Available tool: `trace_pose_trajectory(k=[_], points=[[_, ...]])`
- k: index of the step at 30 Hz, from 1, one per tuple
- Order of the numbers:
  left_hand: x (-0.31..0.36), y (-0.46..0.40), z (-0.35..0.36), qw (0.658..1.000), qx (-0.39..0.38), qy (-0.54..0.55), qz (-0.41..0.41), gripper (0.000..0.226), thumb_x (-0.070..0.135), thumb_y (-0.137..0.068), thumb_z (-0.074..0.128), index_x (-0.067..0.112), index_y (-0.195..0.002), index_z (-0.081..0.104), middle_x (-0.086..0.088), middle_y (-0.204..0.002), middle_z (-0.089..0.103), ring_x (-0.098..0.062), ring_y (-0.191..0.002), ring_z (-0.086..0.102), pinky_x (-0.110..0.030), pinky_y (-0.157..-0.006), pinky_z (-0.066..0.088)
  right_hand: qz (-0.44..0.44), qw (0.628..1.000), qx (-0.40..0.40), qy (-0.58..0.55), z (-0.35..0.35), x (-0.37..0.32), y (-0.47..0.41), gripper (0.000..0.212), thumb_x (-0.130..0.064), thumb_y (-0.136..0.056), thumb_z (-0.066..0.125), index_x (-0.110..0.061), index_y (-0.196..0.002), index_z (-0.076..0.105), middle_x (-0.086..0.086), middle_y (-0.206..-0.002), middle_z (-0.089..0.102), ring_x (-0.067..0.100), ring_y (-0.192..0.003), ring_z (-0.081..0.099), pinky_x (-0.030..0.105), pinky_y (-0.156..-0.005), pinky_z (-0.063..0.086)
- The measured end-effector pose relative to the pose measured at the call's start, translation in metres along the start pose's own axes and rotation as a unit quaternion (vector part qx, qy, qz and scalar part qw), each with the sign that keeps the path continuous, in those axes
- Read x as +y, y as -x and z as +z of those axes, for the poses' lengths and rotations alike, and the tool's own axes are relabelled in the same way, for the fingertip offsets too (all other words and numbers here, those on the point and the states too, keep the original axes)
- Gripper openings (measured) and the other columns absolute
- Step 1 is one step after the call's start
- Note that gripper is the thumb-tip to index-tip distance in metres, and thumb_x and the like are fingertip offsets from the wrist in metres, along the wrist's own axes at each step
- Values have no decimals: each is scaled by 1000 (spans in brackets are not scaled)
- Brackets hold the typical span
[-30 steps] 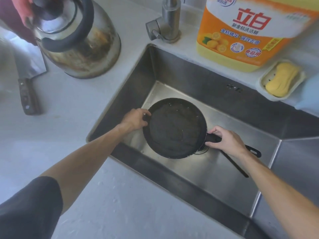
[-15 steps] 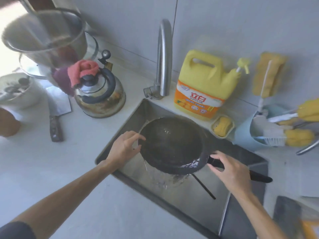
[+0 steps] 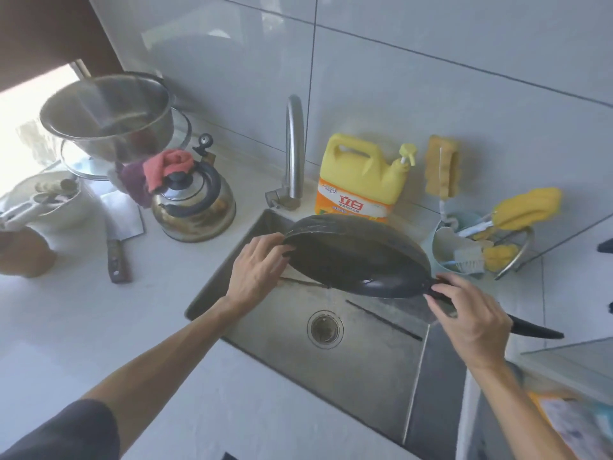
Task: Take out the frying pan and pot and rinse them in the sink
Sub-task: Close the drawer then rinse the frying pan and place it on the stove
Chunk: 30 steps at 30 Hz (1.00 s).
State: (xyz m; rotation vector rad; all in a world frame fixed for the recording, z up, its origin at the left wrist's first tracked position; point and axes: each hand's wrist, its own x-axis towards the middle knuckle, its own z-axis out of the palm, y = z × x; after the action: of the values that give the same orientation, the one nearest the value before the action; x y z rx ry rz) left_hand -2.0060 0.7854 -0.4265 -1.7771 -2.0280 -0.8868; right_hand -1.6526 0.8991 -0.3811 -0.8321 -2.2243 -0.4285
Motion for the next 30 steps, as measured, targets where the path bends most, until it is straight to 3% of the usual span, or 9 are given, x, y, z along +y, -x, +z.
trace_pose_trajectory(k=[3,6,10,12,15,18,24,28,30], points=[[12,-10,-15,999,27,2,24,22,22,-88,58,23,-108,52,2,-114,48,-23,-94,53,-33,-72,49,-4,1000,20,7,-13,2,-4,10,-24,-87,69,-17,-90,61,3,-102,72,24,-72,68,30,-64,45],[24,-19,-36,999,31,13,40,31,16,-80,65,23,-107,53,-5,-108,59,-29,-90,59,-35,-70,52,2,1000,12,1,-30,2,-10,11,-23,-86,69,-17,-90,61,2,-101,72,22,-75,68,28,-65,45],[35,-39,-69,995,-38,85,25,38,11,-71,67,19,-107,60,-9,-100,66,-31,-87,63,-38,-70,55,65,994,-72,-42,-64,-5,-21,34,-25,-71,82,-19,-100,66,-5,-87,73,17,-70,69,28,-58,51],[37,-50,-83,987,-90,134,-7,37,24,-74,55,22,-110,63,-2,-103,66,-25,-91,63,-36,-74,55,127,980,-149,-49,-84,-12,-27,42,-28,-63,86,-22,-100,68,-7,-79,73,18,-64,68,28,-53,54],[40,-68,-95,966,-141,210,-44,38,37,-72,50,35,-107,64,13,-90,66,-11,-84,63,-30,-77,53,195,954,-222,-58,-114,-23,-26,41,-32,-63,83,-26,-101,69,-12,-86,72,15,-70,68,23,-61,50],[53,-85,-97,950,-158,260,-71,32,25,-71,64,48,-93,65,23,-71,65,6,-73,61,-19,-71,47,249,928,-268,-65,-144,-33,-18,37,-37,-69,76,-30,-105,69,-20,-99,69,6,-84,66,18,-70,46],[115,-111,-98,909,-255,331,-19,23,30,-72,62,49,-84,63,18,-71,66,-2,-73,64,-20,-68,49,388,883,-258,-54,-223,-50,8,38,-50,-61,64,-42,-98,67,-24,-92,71,-3,-85,65,27,-80,52],[181,-118,-93,858,-324,394,53,20,27,-80,64,41,-94,66,7,-82,73,-14,-79,67,-34,-78,53,460,855,-239,-25,-290,-49,38,34,-51,-56,68,-60,-89,60,-35,-87,67,-10,-86,63,24,-79,53],[222,-119,-95,830,-357,416,100,25,22,-83,67,43,-95,65,9,-83,71,-13,-79,65,-23,-77,49,494,842,-215,-4,-329,-50,60,37,-53,-53,69,-59,-88,60,-37,-83,66,-10,-88,63,24,-81,53]])
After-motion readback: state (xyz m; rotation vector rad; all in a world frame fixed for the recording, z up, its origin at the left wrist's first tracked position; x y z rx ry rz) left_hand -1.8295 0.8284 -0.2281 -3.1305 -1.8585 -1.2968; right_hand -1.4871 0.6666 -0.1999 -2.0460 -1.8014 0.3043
